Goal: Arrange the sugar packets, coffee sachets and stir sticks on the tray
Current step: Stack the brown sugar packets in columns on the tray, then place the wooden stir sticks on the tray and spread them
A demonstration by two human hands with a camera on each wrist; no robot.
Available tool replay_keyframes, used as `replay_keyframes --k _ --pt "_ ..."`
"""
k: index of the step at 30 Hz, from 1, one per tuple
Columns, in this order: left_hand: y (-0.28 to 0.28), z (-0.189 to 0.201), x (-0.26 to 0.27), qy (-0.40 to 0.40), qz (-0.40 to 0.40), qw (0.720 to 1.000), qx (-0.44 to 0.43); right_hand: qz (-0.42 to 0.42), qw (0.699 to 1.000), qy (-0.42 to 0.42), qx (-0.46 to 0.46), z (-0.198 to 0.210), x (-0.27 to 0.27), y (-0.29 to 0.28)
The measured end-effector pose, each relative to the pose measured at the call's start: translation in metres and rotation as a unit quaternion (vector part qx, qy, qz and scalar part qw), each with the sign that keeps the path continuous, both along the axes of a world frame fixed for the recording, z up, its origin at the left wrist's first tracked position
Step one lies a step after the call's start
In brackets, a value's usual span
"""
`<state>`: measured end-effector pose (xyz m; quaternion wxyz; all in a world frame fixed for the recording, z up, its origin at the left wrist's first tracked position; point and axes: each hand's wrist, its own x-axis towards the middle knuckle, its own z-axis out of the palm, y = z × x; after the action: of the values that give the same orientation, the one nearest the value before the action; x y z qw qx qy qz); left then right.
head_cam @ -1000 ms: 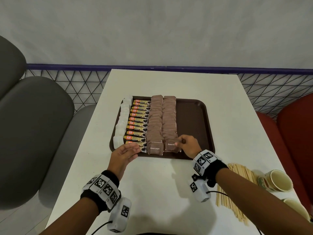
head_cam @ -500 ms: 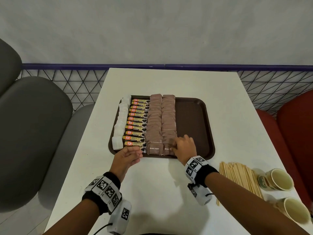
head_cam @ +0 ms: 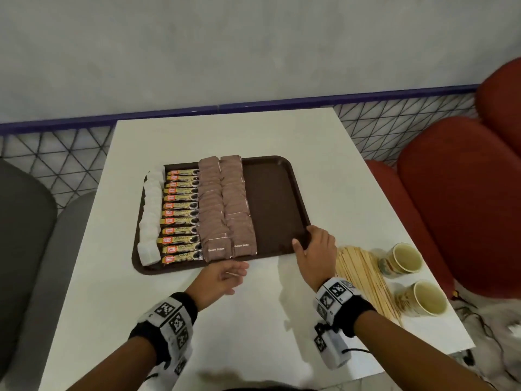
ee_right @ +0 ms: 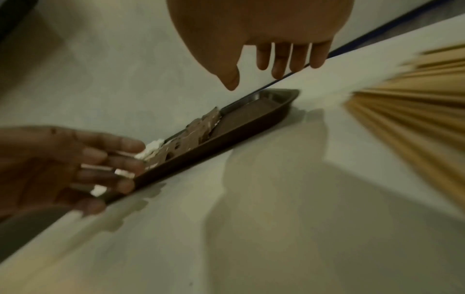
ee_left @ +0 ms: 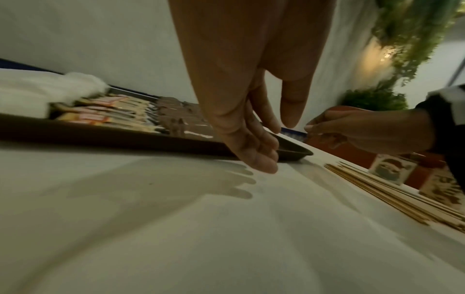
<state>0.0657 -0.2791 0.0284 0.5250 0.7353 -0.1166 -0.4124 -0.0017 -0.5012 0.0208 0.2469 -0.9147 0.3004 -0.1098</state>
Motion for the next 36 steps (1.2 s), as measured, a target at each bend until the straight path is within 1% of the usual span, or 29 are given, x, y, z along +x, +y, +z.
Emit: replay_keyframes --k 3,5,7,11,13,16,19,21,22,24,25,27,31,33,36 --pt "-0.023 -0.005 -0.004 -0.021 -0.065 0.998 0.011 -0.113 0.991 0.049 0.053 0.003 -0.035 -0.016" --pt "-0.039 -0.005 -0.009 -0.036 -0.102 0.994 0.018 -0.156 0.979 0.107 0.073 0.004 -0.056 -0.022" --pt "-0.055 -0.004 -0.014 -0.049 -0.133 0.990 0.026 -0.183 0.971 0.140 0.069 0.003 -0.074 -0.028" --pt "-0.083 -0.002 -0.022 -0.078 -0.194 0.977 0.050 -0.220 0.954 0.181 0.088 0.005 -0.089 -0.042" --pt "-0.096 0.001 -0.027 -0.074 -0.211 0.973 0.056 -0.219 0.947 0.211 0.104 0.007 -0.090 -0.047" --pt "-0.114 0.007 -0.035 -0.065 -0.236 0.968 0.059 -0.200 0.940 0.229 0.156 0.009 -0.089 -0.055" --pt "-0.125 0.010 -0.041 -0.044 -0.248 0.966 0.056 -0.213 0.929 0.250 0.170 0.008 -0.086 -0.059" --pt "-0.127 0.012 -0.043 -0.038 -0.246 0.967 0.052 -0.228 0.927 0.260 0.143 0.006 -0.079 -0.052" --pt "-0.127 0.012 -0.042 -0.035 -0.242 0.968 0.049 -0.247 0.931 0.247 0.103 0.003 -0.075 -0.047" --pt "-0.123 0.013 -0.039 -0.033 -0.231 0.971 0.047 -0.259 0.944 0.202 0.025 0.000 -0.068 -0.040" --pt "-0.121 0.013 -0.037 -0.034 -0.225 0.973 0.047 -0.249 0.947 0.202 -0.007 -0.001 -0.066 -0.039" --pt "-0.115 0.011 -0.032 -0.036 -0.210 0.976 0.048 -0.225 0.941 0.251 0.007 -0.001 -0.065 -0.037" --pt "-0.104 0.003 -0.024 -0.037 -0.174 0.983 0.055 -0.149 0.941 0.302 0.035 -0.004 -0.054 -0.036" --pt "-0.101 0.001 -0.022 -0.034 -0.167 0.983 0.064 -0.096 0.947 0.302 0.044 -0.005 -0.045 -0.028" --pt "-0.100 0.000 -0.021 -0.034 -0.170 0.982 0.075 -0.044 0.955 0.295 0.005 -0.012 -0.037 -0.019"
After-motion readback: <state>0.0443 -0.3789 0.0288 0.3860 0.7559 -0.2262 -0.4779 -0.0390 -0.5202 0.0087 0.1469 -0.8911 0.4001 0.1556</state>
